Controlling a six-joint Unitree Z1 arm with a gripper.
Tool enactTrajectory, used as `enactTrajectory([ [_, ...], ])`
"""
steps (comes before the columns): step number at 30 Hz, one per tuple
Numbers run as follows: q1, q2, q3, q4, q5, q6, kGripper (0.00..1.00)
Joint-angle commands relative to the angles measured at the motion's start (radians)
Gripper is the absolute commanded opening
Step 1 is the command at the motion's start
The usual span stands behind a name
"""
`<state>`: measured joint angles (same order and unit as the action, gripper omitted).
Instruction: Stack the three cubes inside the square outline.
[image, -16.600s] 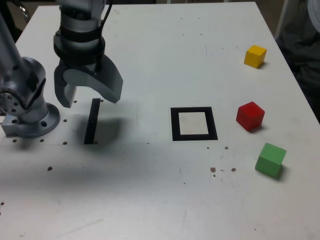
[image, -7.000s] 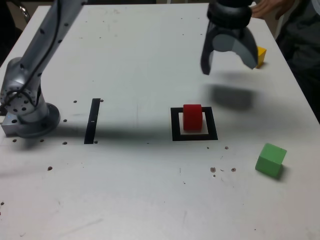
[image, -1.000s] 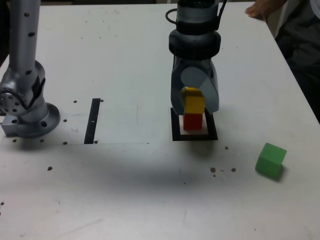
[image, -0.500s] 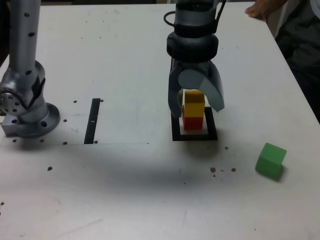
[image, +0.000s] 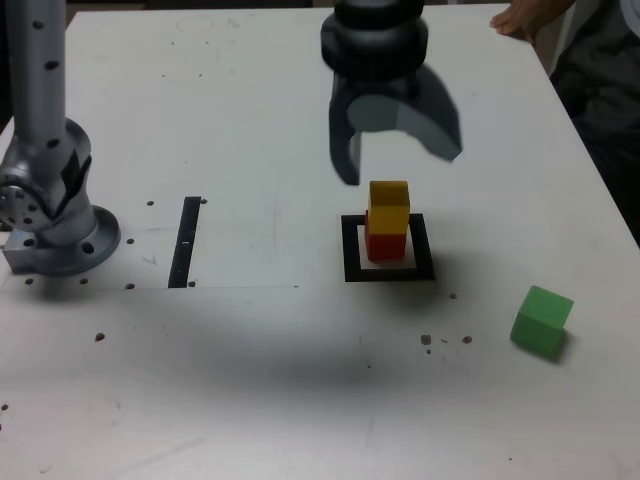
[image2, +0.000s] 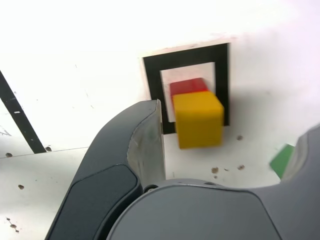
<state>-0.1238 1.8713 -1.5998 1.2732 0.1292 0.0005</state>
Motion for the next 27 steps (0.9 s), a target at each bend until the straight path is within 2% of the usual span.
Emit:
enactTrajectory([
  [1,-0.021,0.022,-0.053,0.029,0.010,0.002,1.00],
  [11,-0.116,0.186,-0.344,0.165,0.009,0.029,1.00],
  [22,-0.180,0.370,-0.576,0.221,-0.029,0.066,1.00],
  [27,-0.189,0.441,-0.632,0.226,-0.048,0.095,1.00],
])
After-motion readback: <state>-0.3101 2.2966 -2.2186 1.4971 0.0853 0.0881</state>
